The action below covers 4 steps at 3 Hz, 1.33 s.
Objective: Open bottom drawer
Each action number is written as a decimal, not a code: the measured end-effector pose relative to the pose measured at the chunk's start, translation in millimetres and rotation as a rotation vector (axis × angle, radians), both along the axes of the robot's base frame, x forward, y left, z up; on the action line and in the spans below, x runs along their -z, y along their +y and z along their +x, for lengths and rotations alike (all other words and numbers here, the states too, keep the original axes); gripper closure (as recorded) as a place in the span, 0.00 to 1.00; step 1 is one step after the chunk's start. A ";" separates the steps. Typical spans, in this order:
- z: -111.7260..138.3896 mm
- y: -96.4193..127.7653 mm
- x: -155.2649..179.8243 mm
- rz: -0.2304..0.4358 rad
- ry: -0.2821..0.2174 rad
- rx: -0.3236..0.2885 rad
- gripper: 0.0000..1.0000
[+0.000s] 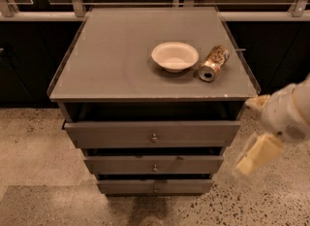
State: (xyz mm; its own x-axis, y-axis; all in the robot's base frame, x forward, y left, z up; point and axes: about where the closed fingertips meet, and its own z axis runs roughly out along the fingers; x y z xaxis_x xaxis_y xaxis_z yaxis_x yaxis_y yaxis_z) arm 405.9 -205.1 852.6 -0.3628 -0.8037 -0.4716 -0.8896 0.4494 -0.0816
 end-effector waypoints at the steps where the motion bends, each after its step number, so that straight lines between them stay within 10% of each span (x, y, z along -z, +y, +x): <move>1: -17.9 27.7 90.4 0.215 0.084 0.069 0.00; 2: -43.0 49.1 185.5 0.344 0.226 0.125 0.00; 4: -51.8 50.7 207.2 0.361 0.245 0.149 0.00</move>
Offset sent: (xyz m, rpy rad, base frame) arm -0.0725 0.0733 -0.3025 0.5049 0.4156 -0.1991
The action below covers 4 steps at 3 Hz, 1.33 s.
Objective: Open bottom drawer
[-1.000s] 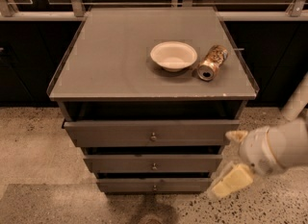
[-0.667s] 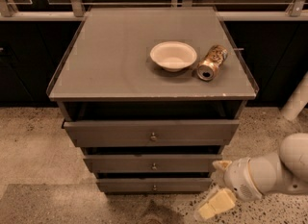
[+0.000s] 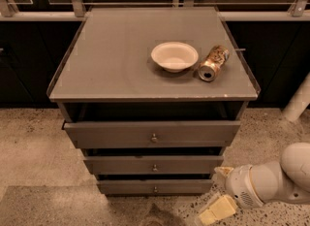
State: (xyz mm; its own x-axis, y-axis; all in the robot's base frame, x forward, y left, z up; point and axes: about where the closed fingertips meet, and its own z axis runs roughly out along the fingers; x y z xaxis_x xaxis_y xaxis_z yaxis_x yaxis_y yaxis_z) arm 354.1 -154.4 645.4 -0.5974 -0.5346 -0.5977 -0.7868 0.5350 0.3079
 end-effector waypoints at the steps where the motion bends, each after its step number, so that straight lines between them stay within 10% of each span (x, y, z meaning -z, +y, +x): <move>1: 1.4 -17.6 36.6 0.044 0.035 0.106 0.00; 4: 8.3 6.4 195.3 0.248 0.172 0.230 0.00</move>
Offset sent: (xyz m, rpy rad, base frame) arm 0.0209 -0.0217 -0.2259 0.3380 0.1781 -0.3353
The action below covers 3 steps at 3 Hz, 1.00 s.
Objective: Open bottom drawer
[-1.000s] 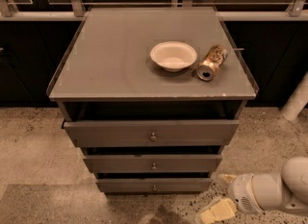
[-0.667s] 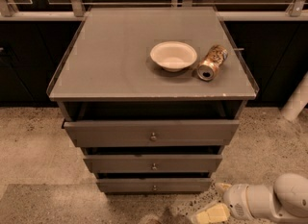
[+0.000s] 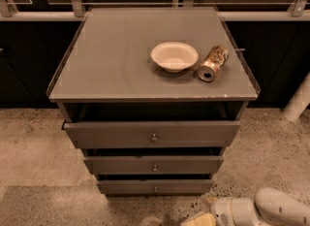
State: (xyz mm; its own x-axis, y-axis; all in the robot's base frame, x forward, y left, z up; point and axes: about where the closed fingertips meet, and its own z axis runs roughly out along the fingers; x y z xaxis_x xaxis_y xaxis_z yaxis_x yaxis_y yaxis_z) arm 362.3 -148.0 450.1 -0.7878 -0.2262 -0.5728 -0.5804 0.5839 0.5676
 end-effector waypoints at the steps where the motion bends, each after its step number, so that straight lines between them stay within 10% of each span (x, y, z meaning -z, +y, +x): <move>1: -3.1 -2.8 -5.8 0.021 -0.016 -0.009 0.00; 3: 14.0 2.7 63.3 0.005 -0.123 -0.073 0.00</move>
Offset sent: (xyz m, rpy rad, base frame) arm 0.0082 0.0055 -0.0718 0.0186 -0.0729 0.1209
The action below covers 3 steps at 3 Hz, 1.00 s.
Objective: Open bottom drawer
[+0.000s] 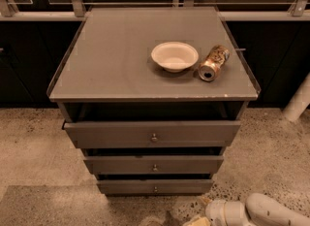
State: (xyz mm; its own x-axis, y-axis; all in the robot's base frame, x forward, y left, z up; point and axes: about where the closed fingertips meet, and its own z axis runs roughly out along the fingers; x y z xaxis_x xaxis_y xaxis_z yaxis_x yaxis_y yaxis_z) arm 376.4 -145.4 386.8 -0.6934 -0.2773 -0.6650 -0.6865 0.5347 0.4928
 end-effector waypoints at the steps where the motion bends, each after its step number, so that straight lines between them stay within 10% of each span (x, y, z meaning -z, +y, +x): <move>1: 12.6 4.6 34.5 -0.033 -0.079 0.009 0.00; 3: 37.0 6.7 72.4 -0.130 -0.120 0.037 0.00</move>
Offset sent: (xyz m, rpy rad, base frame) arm 0.0607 0.0099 -0.1110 -0.2272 -0.1492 -0.0454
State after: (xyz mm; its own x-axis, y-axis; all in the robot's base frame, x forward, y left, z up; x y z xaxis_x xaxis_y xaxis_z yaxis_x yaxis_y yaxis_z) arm 413.4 -138.6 314.4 -0.6222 -0.3424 -0.7040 -0.7151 0.6145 0.3331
